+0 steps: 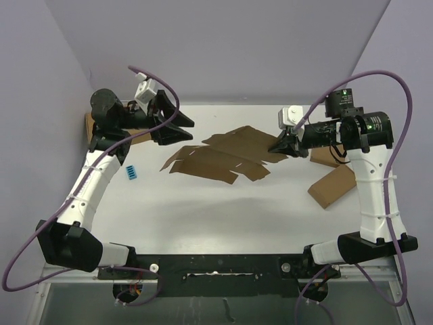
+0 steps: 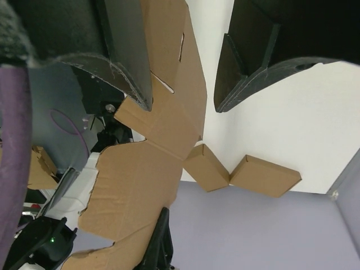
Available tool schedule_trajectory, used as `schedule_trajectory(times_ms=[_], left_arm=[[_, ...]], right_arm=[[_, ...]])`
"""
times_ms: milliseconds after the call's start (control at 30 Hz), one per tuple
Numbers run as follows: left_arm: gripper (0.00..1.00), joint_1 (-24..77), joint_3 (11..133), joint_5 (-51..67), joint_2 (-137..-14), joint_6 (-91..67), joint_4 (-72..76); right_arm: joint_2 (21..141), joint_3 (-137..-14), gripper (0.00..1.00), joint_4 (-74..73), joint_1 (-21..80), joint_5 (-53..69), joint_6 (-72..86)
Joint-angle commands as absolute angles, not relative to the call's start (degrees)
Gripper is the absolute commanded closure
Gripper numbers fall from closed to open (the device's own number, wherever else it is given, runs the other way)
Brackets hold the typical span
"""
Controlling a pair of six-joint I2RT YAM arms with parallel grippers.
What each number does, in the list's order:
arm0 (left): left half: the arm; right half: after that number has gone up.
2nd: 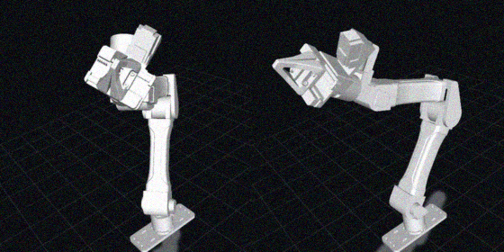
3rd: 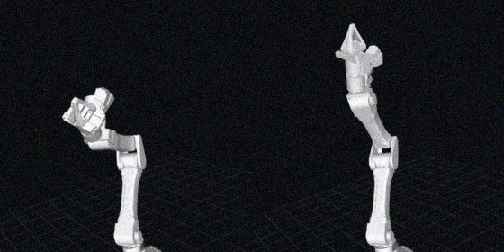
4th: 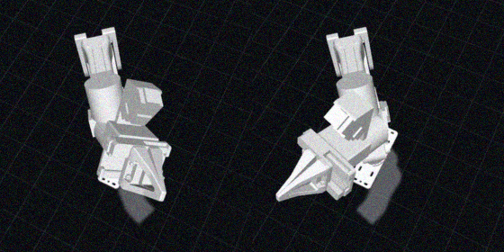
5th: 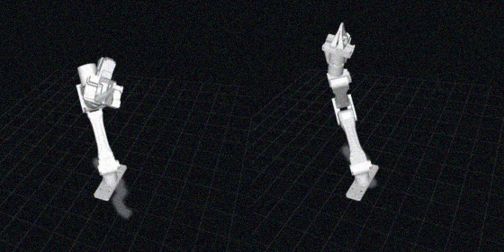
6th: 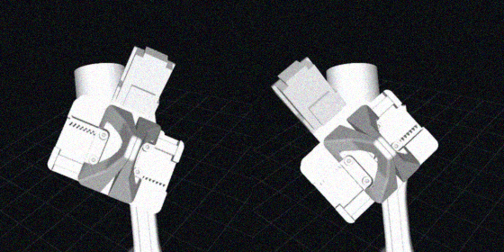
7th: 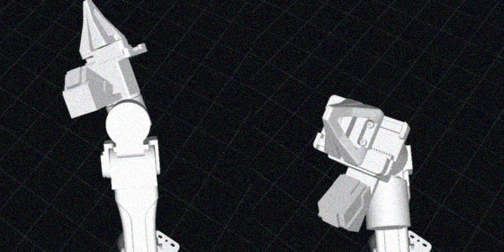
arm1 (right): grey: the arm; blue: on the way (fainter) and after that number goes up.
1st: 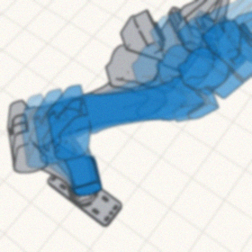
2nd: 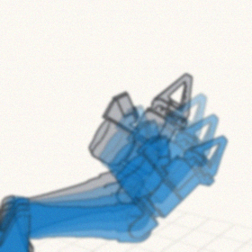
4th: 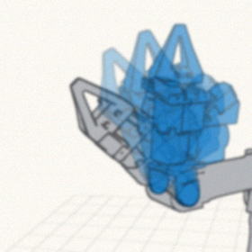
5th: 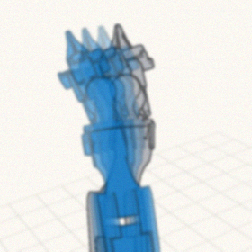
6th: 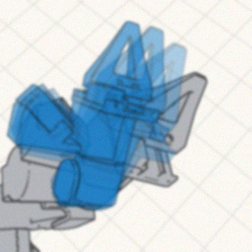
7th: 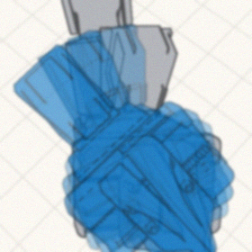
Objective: Fold the paper box
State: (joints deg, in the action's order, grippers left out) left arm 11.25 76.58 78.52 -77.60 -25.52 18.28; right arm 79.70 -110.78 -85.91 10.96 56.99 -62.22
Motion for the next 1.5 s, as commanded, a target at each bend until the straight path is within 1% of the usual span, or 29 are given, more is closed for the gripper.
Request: schedule_trajectory(times_ms=[0, 200, 633, 933, 1133, 1167, 1233, 1333, 1400, 1433, 1467], left_arm=[[0.53, 12.59, 75.52, 81.29, -77.16, -26.19, 22.53], [0.53, 13.69, 75.91, 82.0, -77.66, -23.41, 18.82], [0.49, 15.31, 73.92, 84.26, -77.26, -25.89, 20.92], [0.49, 17.67, 73.4, 82.44, -78.34, -25.79, 21.46], [0.5, 19.34, 73.36, 80.77, -79.24, -23.25, 19.29], [0.52, 19.54, 73.53, 80.51, -79.39, -22.62, 18.58], [0.6, 19.93, 73.88, 80.25, -79.61, -21.63, 17.51], [0.79, 19.95, 74.09, 80.24, -79.96, -21.37, 17.31], [0.94, 19.96, 74.26, 80.41, -80.06, -21.36, 17.4], [1.0, 19.95, 74.34, 80.51, -80.13, -21.52, 17.7], [1.0, 19.95, 74.31, 80.58, -80.13, -21.8, 18.12]], right_arm=[[77.88, -113.18, 1.0, -86.07, 11.57, 60.95, -62.31], [78.02, -113.72, 1.0, -86.13, 12.05, 61.34, -61.68], [78.57, -113.48, 1.0, -84.87, 12.26, 60.69, -60.33], [78.64, -113.12, 1.0, -84.03, 12.59, 61.15, -59.08], [78.75, -112.81, 1.0, -83.72, 13.01, 61.64, -58.5], [78.83, -112.75, 1.0, -83.67, 13.07, 61.76, -58.45], [78.84, -112.45, 1.0, -83.59, 13.24, 61.79, -58.29], [78.75, -112.17, 1.0, -83.45, 13.26, 61.58, -58.27], [78.73, -111.94, 1.0, -83.5, 13.35, 61.53, -58.27], [78.7, -111.85, 1.0, -83.47, 13.36, 61.52, -58.27], [78.67, -111.66, 1.0, -83.46, 13.36, 61.52, -58.29]])
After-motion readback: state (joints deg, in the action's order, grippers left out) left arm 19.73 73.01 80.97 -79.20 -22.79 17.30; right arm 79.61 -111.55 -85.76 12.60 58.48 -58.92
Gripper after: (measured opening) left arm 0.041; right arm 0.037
